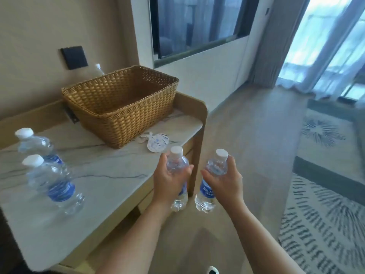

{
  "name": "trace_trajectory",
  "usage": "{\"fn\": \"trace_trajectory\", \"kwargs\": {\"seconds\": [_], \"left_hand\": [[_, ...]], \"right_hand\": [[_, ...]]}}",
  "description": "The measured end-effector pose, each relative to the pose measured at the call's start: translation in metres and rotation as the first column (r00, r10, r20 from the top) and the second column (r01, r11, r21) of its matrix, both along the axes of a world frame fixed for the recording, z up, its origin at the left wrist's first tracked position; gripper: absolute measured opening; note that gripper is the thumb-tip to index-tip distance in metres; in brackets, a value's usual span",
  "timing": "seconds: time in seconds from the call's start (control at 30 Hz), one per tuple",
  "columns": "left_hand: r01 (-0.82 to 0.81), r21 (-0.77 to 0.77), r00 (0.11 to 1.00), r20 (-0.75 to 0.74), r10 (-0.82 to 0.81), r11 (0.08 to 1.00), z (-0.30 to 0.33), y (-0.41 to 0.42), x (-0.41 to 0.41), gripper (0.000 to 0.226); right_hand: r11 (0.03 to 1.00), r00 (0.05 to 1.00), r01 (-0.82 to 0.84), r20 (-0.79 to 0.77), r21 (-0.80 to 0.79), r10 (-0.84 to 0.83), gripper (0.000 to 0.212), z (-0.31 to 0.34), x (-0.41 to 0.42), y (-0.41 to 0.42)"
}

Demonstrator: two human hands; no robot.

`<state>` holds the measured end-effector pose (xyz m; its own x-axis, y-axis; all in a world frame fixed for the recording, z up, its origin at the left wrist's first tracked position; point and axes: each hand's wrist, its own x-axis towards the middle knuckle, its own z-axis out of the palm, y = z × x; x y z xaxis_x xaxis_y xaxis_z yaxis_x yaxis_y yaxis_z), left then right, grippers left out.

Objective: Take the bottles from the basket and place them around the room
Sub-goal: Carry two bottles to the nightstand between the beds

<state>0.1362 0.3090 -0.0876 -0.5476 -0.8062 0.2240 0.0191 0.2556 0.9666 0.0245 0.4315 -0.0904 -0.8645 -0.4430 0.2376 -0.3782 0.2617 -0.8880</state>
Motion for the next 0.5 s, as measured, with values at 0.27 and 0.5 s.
{"fn": "trace_trajectory", "kwargs": {"seconds": [0.27, 0.5], "left_hand": [[0.314, 0.017, 0.949, 0.028, -0.314, 0.949, -0.009, 0.078, -0.093, 0.044], [0.550, 0.030, 0.828, 0.106, -0.550, 0.834, -0.021, 0.152, -0.200, 0.049]], "right_hand": [[0.917, 0.917, 0.399, -0.014, 0.014, -0.399, 0.054, -0.006, -0.063, 0.117], [0.808, 0.808, 0.589, -0.038, 0.010, -0.589, 0.055, -0.012, -0.128, 0.222]]}}
